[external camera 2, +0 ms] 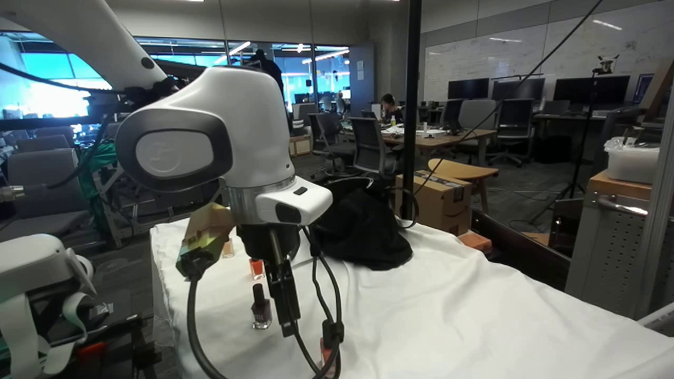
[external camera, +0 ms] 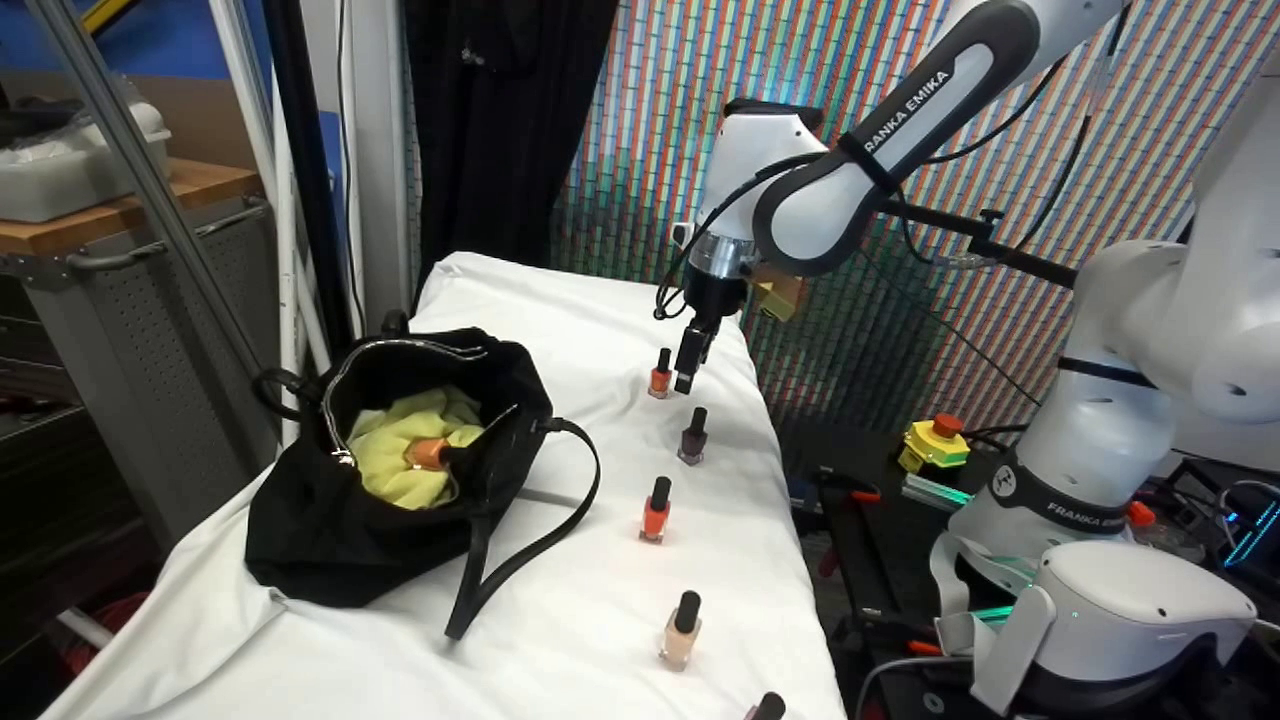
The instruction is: Place the nail polish bottles inside the black bag from right to left
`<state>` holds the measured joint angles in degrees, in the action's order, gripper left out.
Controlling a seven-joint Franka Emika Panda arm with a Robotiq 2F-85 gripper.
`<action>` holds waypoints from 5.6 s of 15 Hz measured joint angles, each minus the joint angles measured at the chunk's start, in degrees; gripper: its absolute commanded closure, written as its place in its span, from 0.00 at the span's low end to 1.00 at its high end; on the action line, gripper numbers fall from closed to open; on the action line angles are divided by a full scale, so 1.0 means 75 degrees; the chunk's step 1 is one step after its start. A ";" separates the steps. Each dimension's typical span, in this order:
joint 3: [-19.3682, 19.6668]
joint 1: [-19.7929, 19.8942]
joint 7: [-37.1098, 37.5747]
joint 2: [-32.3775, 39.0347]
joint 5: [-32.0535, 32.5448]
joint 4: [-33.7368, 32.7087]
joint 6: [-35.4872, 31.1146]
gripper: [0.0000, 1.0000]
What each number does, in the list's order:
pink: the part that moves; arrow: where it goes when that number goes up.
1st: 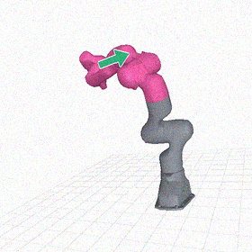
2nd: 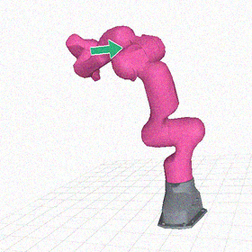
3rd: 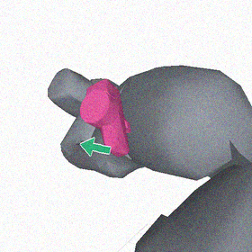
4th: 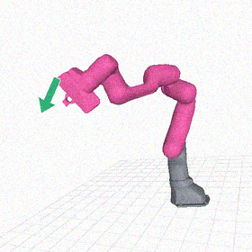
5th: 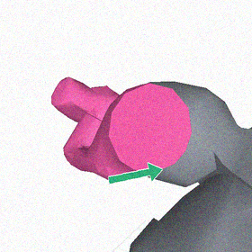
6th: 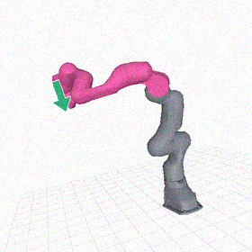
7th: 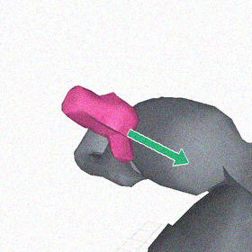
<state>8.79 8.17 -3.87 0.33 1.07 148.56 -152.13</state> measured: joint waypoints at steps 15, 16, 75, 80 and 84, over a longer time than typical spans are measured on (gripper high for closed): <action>-0.0016 0.0519 -0.0844 0.1489 -0.1051 -0.0873 -0.0420 0.00; -0.0031 0.0562 -0.0915 0.1615 -0.1124 -0.0965 -0.0419 0.00; -0.0161 0.0673 -0.1126 0.2354 -0.0609 -0.2045 0.0352 0.85; -0.0097 0.0373 -0.0586 0.2206 0.0210 -0.2047 0.0538 0.85; -0.0068 -0.0118 0.0214 0.1614 0.1155 -0.2048 0.0710 0.85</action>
<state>8.28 7.29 -2.26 12.44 9.73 133.20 -146.80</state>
